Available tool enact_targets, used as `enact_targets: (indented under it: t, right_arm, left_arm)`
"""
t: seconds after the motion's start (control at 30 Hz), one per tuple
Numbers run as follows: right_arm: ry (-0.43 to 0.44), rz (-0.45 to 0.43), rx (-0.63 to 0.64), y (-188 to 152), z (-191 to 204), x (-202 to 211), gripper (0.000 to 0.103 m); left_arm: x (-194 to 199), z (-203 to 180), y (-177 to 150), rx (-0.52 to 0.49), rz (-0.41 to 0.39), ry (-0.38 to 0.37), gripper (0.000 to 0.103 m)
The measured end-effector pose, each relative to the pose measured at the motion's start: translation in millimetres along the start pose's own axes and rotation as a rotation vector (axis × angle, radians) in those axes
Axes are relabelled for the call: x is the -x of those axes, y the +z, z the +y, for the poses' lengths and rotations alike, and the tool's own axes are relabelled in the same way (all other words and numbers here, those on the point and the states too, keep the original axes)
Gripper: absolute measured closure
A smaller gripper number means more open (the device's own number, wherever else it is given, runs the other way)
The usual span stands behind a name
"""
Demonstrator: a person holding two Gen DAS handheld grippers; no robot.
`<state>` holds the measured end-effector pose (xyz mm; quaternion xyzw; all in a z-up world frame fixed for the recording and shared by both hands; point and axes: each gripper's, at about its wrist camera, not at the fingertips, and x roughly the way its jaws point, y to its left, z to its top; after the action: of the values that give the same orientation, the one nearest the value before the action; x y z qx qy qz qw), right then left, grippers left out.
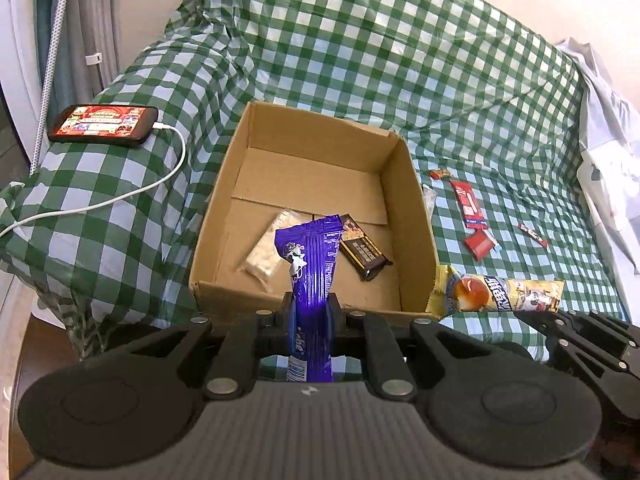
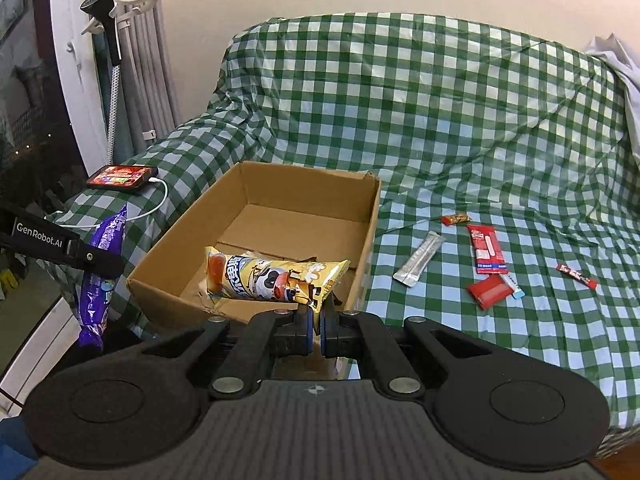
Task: Organize snacks
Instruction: 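Carry both snacks over the box and open both tools to drop them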
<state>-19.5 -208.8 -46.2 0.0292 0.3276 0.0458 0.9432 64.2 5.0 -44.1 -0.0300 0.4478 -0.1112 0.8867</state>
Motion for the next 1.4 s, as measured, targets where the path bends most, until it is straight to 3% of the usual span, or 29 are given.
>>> enact_targets:
  t: [0.23,0.57,0.87,1.4]
  right_arm:
    - [-0.005,0.002,0.005,6,2,-6,0.100]
    - [0.003,0.028,0.007,29,4,-52,0.100]
    - [0.015,0.063,0.003,46,2,-105,0.100]
    - [0.025,0.137,-0.019,54,-8,-187,0.100]
  left_arm:
    - [-12,3,15,-0.004,0.005,0.025,0.089]
    - [-46,2,52,-0.032,0.014,0.067,0.089]
    - [-95,-1,82,-0.061,0.047,0.096,0.089]
    - [-182,5,104,-0.096,0.143,0.151,0.089]
